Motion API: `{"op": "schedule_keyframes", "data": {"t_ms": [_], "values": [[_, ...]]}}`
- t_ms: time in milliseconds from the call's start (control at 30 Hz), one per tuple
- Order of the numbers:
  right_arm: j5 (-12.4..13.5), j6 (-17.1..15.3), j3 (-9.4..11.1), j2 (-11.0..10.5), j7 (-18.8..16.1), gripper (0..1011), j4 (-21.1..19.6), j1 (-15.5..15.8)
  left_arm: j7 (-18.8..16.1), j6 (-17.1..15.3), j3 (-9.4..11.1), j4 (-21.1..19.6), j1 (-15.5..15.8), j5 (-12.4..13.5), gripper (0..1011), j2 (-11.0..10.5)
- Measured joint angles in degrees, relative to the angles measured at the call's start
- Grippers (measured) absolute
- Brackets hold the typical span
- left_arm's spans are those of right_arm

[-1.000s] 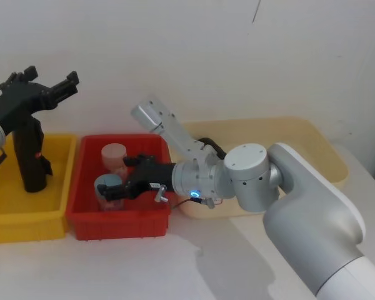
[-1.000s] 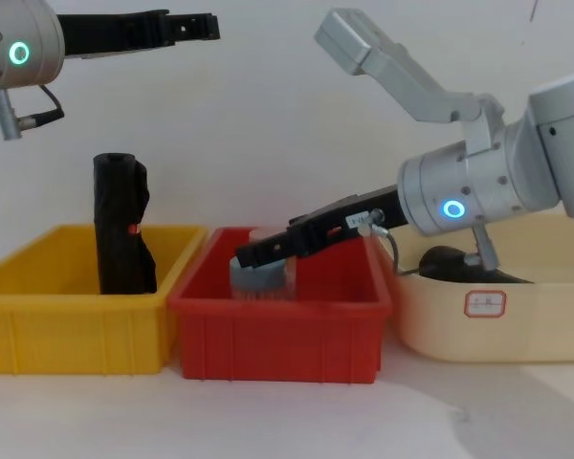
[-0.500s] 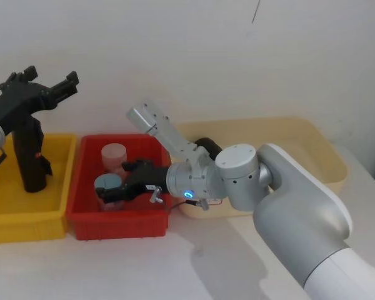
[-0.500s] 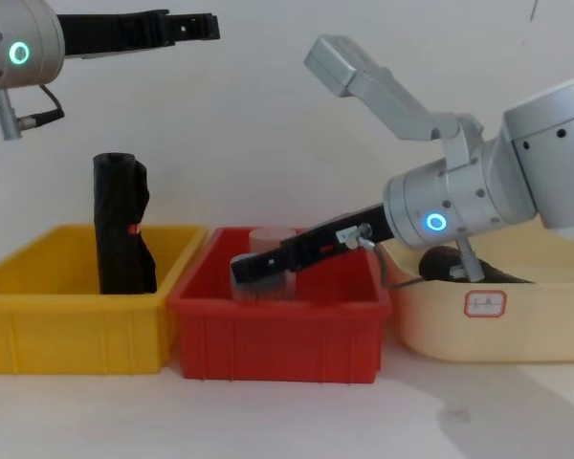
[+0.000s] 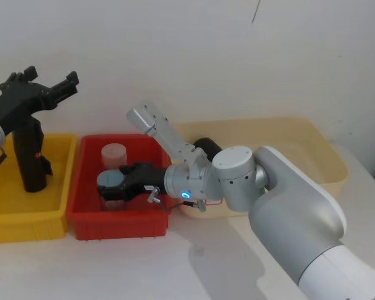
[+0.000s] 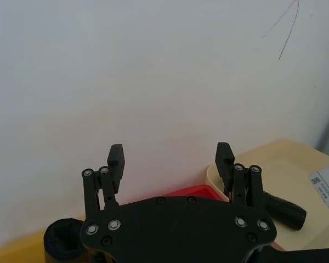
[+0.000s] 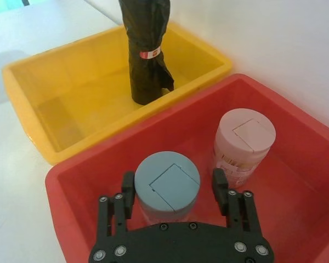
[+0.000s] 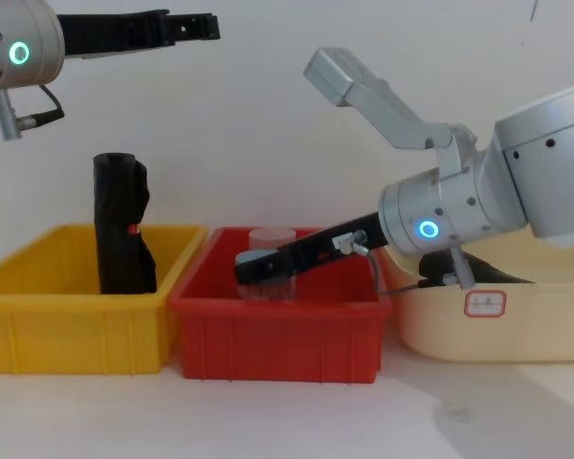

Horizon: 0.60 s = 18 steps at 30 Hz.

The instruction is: Pick up the garbage bag with the one hand and transfer it to the other hand.

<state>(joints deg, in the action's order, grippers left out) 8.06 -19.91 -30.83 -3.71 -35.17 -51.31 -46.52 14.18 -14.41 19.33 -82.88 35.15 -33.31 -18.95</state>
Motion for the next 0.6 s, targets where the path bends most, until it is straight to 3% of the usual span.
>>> {"op": "schedule_keyframes", "data": {"t_ms": [267,600], "values": [[0.6,0.0,0.5,0.6,1.7,659,0.9,-0.3,0.0,0.0,0.0,0.0,0.0,0.0,1001,0.0],[1.7,-1.3,2.0,0.7,4.1,650,-0.3,0.0,0.0,0.0,0.0,0.0,0.0,0.0,1001,0.0]]}}
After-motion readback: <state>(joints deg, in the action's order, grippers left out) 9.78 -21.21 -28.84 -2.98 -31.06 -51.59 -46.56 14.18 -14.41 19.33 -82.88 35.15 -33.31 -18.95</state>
